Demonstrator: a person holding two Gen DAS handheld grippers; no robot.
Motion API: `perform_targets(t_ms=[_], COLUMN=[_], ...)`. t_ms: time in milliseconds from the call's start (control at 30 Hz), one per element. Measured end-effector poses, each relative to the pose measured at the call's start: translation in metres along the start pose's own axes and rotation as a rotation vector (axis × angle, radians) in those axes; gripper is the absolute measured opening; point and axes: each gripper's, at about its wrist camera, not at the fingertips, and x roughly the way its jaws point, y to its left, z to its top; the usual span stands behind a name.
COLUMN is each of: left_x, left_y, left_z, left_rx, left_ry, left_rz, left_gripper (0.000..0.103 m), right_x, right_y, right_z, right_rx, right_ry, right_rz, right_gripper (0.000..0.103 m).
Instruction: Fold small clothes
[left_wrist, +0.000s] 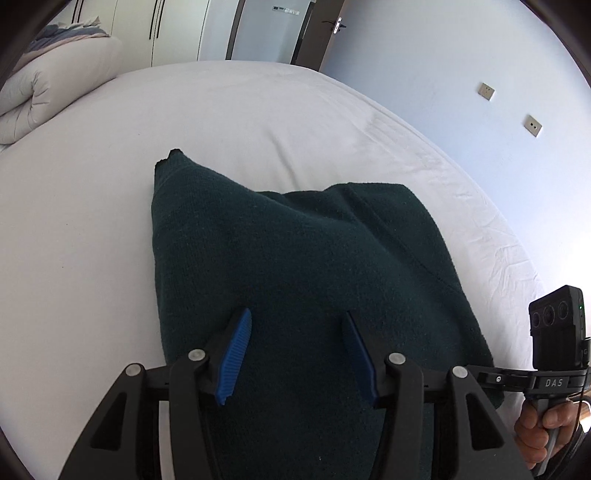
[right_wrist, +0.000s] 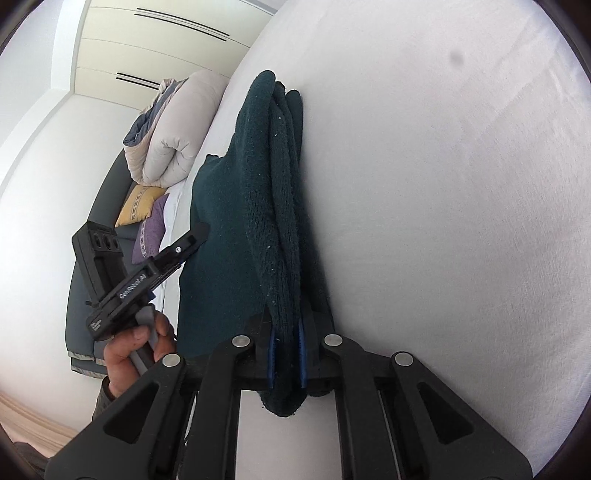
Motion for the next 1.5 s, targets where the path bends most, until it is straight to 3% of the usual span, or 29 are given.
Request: perform_targets(t_ms=[233, 333, 400, 533, 700, 800, 900, 933, 1000, 1067, 1100, 1133, 1200, 1233, 1333, 1467, 1500], left_x=[0.002, 0.002, 0.003, 0.003, 0.004, 0.004, 0.003, 0.001, -0.007, -0.022, -0.034, -0.047, -0.065, -0.067, -0.05, -0.018, -0.011], left_y=[0.005, 0.003, 0.001, -0.002, -0.004, -0.005, -0.004, -0.005, -0.005, -0.002, 0.001, 0.005, 0.017, 0.025, 0.053, 0.07, 0.071], left_z=[0.0, -0.002, -0.002, -0.004, -0.004, -0.005, -0.006, -0.007, -0.008, -0.007, -0.006, -0.005, -0.003, -0.001, 0.001, -0.011, -0.013], left_rx=[0.002, 0.007, 0.013, 0.026, 0.03, 0.035, 0.037, 0.042, 0.042, 0.018, -0.004, -0.022, -0.052, -0.071, -0.153, -0.241, -0.255], left_ry=[0.025, 0.016, 0.013, 0.015, 0.014, 0.006, -0.003, -0.013, -0.038, -0.041, -0.064, -0.106, -0.178, -0.182, -0.105, 0.015, 0.031], left_rz=[-0.019, -0.007, 0.003, 0.024, 0.027, 0.03, 0.03, 0.031, 0.022, 0.005, -0.005, -0.005, 0.015, 0.018, 0.015, -0.015, -0.038], left_gripper=[0.054, 0.054, 0.054, 0.055, 0.055, 0.055, 0.055, 0.055, 0.056, 0.061, 0.067, 0.073, 0.097, 0.098, 0.095, 0.074, 0.073], right_x=[-0.02, -0.044, -0.052, -0.036, 0.005, 0.003, -0.011, -0.018, -0.031, -0.046, -0.054, -0.061, -0.067, -0.065, -0.049, -0.012, -0.004], right_y=[0.009, 0.032, 0.051, 0.084, 0.063, 0.042, 0.042, 0.044, 0.048, 0.051, 0.054, 0.057, 0.06, 0.059, 0.055, 0.051, 0.046], right_z=[-0.003, 0.001, 0.006, 0.009, 0.009, 0.0, -0.005, -0.007, -0.007, -0.004, -0.001, 0.003, 0.014, 0.022, 0.043, 0.064, 0.068], right_rx=[-0.021, -0.093, -0.138, -0.248, -0.195, -0.187, -0.205, -0.221, -0.235, -0.219, -0.213, -0.223, -0.245, -0.234, -0.211, -0.184, -0.158], right_ry=[-0.002, -0.085, -0.107, -0.07, 0.027, -0.015, -0.042, -0.056, -0.092, -0.138, -0.175, -0.207, -0.204, -0.184, -0.111, -0.014, 0.002], right_rz=[-0.049, -0.135, -0.116, -0.089, -0.19, -0.099, -0.089, -0.1, -0.1, -0.089, -0.102, -0.11, -0.125, -0.145, -0.166, -0.218, -0.218], right_gripper=[0.01, 0.011, 0.011, 0.011, 0.011, 0.011, 0.011, 0.013, 0.03, 0.076, 0.081, 0.082, 0.082, 0.082, 0.082, 0.079, 0.077])
